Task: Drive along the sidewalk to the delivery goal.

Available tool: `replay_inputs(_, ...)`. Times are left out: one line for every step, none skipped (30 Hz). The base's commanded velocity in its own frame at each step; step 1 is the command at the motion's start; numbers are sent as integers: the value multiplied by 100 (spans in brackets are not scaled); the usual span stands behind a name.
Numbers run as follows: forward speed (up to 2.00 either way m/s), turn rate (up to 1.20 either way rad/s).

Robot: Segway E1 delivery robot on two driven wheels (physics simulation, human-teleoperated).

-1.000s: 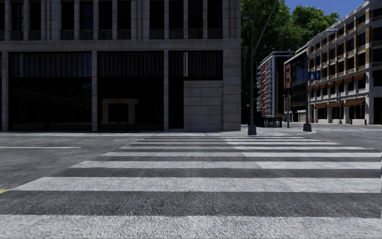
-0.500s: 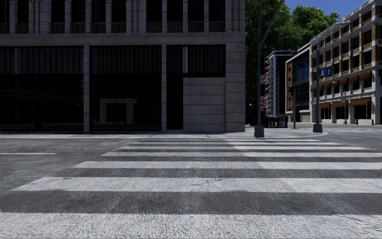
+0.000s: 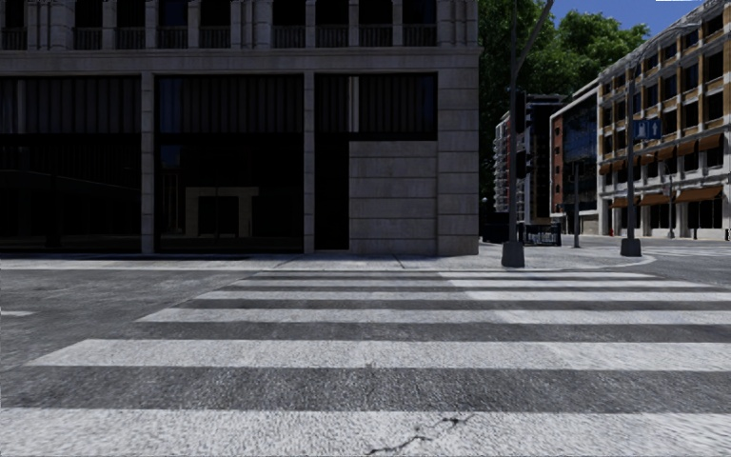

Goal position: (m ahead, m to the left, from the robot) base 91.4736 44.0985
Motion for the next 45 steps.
replay_inputs(200,0)
replay_inputs(200,0)
replay_inputs(200,0)
replay_inputs(200,0)
replay_inputs(200,0)
replay_inputs(200,0)
replay_inputs(200,0)
replay_inputs(200,0)
replay_inputs(200,0)
replay_inputs(200,0)
replay_inputs(200,0)
replay_inputs(200,0)
replay_inputs(200,0)
replay_inputs(200,0)
replay_inputs(200,0)
replay_inputs(200,0)
replay_inputs(200,0)
replay_inputs(200,0)
replay_inputs(200,0)
replay_inputs(200,0)
replay_inputs(200,0)
replay_inputs(200,0)
replay_inputs(200,0)
replay_inputs(200,0)
replay_inputs(200,0)
replay_inputs(200,0)
replay_inputs(200,0)
replay_inputs(200,0)
replay_inputs(200,0)
replay_inputs(200,0)
replay_inputs(200,0)
replay_inputs(200,0)
replay_inputs(200,0)
replay_inputs(200,0)
replay_inputs(200,0)
replay_inputs(200,0)
replay_inputs(200,0)
replay_inputs(200,0)
replay_inputs(200,0)
replay_inputs(200,0)
replay_inputs(200,0)
replay_inputs(200,0)
replay_inputs(200,0)
replay_inputs(199,0)
replay_inputs(199,0)
